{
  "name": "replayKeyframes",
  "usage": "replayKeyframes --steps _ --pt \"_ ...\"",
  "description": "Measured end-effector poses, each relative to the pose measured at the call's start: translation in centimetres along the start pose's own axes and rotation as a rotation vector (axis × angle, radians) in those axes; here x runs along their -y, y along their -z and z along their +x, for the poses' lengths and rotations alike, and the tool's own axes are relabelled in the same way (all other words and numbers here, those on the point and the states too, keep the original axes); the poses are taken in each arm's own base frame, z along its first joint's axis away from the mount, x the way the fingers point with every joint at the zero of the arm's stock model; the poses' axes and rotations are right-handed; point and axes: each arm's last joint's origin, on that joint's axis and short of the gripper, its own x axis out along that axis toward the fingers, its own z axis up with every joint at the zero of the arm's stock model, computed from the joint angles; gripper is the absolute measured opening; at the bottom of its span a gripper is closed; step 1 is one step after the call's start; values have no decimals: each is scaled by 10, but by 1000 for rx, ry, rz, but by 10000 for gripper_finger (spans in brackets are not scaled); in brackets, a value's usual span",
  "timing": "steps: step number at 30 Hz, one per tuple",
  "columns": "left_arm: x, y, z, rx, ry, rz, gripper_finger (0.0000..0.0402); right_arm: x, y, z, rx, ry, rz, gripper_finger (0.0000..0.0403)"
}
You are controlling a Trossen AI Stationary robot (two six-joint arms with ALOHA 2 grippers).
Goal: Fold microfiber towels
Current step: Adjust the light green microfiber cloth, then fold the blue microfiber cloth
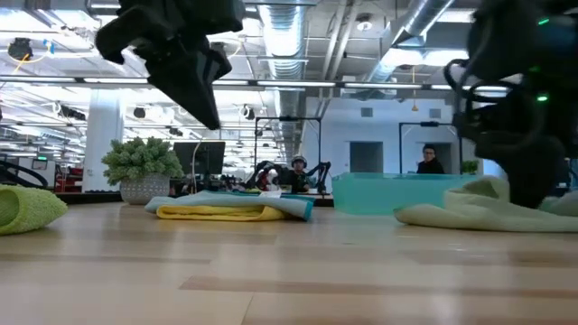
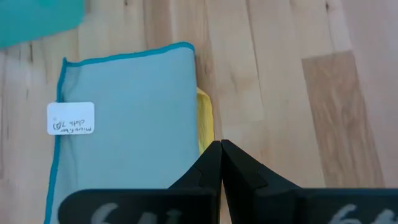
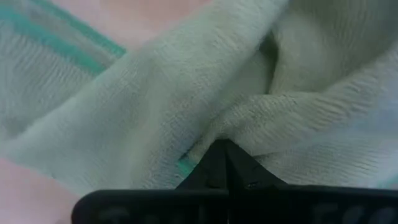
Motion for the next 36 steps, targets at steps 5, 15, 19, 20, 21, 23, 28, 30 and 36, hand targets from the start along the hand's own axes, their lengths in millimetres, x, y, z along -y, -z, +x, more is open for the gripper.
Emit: replayKeyframes --steps 5,15,19,20,21,23,28,30,36 --pt "1 1 0 -13 2 52 0 -22 28 -12 -54 -183 40 1" --pt "2 3 0 -34 54 97 0 -53 86 -71 -171 -337 20 2" --pt "2 10 -1 -98 53 78 0 -51 79 -96 -21 -257 -38 4" --pt "1 13 -1 -130 45 75 0 -51 75 -101 23 -243 -73 6" --pt "1 17 -2 -174 38 76 2 -51 71 -106 76 -231 -109 8" --pt "-1 27 -4 -271 12 82 10 -53 60 -111 189 -218 -189 14" --pt "1 52 9 -357 -12 134 56 -63 30 -111 462 -194 -373 33" --pt "3 63 18 -354 -7 189 82 -73 16 -106 535 -179 -466 44" --pt "7 69 29 -292 -22 231 140 -107 -28 -77 667 -132 -691 104"
